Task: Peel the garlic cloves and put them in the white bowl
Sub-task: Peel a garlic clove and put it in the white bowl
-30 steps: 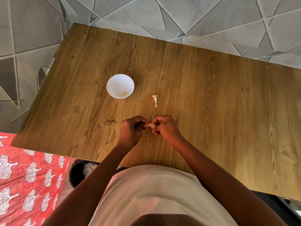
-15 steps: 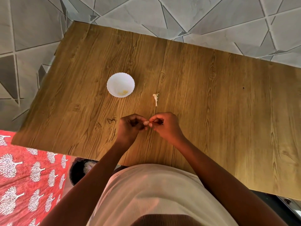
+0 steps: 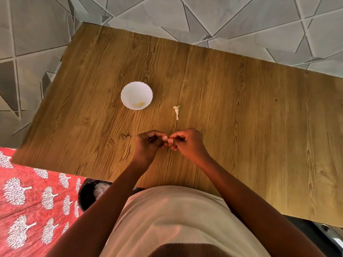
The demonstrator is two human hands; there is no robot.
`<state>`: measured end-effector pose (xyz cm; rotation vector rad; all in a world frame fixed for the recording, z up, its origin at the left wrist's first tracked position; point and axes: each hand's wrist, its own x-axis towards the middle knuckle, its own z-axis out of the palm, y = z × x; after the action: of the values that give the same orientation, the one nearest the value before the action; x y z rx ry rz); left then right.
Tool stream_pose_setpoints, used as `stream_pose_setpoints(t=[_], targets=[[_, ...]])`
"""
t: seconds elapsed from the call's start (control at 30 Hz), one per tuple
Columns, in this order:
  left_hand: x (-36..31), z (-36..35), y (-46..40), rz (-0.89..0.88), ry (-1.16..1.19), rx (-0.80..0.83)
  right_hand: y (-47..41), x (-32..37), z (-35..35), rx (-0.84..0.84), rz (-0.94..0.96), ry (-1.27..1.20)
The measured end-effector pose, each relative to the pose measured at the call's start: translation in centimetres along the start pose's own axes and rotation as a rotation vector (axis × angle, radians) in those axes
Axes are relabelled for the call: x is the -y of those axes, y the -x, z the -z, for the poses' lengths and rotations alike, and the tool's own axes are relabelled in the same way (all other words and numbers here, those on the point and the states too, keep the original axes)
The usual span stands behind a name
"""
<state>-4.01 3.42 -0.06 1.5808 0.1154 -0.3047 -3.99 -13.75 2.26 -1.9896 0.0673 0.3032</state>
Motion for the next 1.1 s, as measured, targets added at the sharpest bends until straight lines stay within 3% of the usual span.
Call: stream_pose_setpoints(t=[0.33, 0.83, 1.0, 1.1], targets=[[-0.2, 0.2, 0.3, -0.035, -0.003, 0.014, 0.2, -0.1, -0.3, -0.029, 0.085, 0.076], [-0.1, 0.2, 0.5, 0.019, 0.048, -0.001, 0.2, -0.6, -0.5, -0.052, -0.037, -0.083], [0.3, 0.3, 0.6, 0.042, 0.063, -0.011, 0.1, -1.8, -0.3, -0.167, 0.002, 0.058], [0.5, 0.4, 0.6, 0.03, 0.011, -0.006, -0.3, -2.2, -0.1, -0.153, 0.014, 0.178]])
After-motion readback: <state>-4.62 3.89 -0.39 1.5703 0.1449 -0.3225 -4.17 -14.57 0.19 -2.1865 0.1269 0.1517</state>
